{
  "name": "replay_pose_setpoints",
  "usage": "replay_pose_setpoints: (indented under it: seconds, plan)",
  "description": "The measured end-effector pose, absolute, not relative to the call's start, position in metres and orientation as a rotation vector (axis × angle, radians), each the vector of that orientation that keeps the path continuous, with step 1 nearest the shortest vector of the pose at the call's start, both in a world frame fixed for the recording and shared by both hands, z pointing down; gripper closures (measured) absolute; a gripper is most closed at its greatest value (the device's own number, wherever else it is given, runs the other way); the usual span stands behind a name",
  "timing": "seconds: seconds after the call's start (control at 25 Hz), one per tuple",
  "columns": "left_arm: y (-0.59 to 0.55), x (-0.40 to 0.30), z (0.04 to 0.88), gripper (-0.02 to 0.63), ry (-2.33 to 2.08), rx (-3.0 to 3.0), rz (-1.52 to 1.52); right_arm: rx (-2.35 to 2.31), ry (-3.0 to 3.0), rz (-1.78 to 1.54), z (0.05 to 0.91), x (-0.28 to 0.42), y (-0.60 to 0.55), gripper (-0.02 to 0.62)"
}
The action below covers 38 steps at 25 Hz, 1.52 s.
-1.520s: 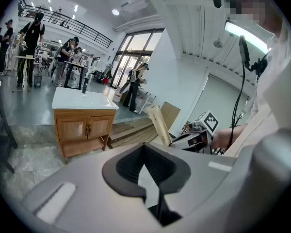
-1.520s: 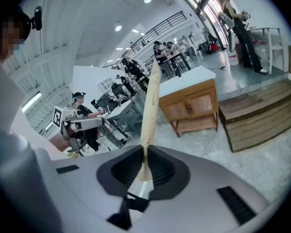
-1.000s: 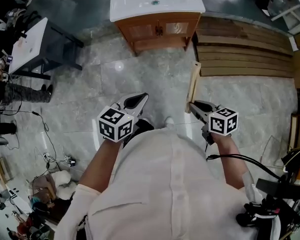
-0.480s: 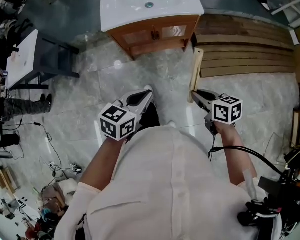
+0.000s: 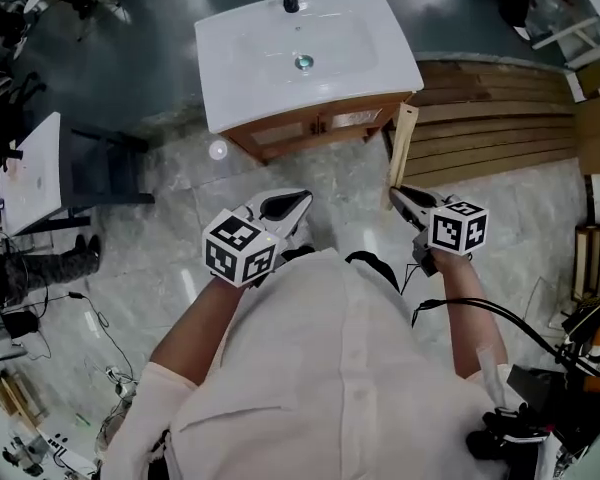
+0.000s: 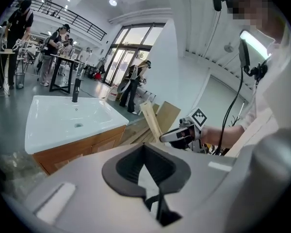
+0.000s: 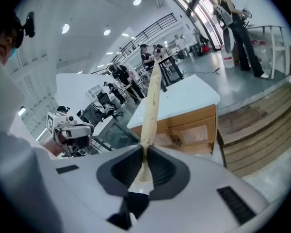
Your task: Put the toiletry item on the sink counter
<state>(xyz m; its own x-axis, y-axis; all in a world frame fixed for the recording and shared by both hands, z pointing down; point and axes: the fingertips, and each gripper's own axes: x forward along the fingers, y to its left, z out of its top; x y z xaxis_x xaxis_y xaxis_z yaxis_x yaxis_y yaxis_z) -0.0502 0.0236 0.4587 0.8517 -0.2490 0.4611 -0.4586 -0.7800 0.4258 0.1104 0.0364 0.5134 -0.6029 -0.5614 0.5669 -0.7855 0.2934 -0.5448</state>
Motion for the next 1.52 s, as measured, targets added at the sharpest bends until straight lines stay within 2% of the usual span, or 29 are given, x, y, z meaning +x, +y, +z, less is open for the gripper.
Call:
replay_pose_setpoints:
  seconds: [0.36,0.84,1.52]
  plan:
    - [-0.067,-0.049,0.464,0.600,-0.545,2.451,0.490,1.225,-2.267,1.184,0.525,0.138,-0.095,0.560]
    - [-0.192,0.005,0.453,0.600,-0.760,2.407,0.476,1.049,-2.246,1.281,0.566,0.210,-0.268,0.560]
    - [-0.265,0.032,0.473,0.600,-0.959,2.269,0.495,0.801,-2.130,1.466,0.642,0.254,-0.377,0.558]
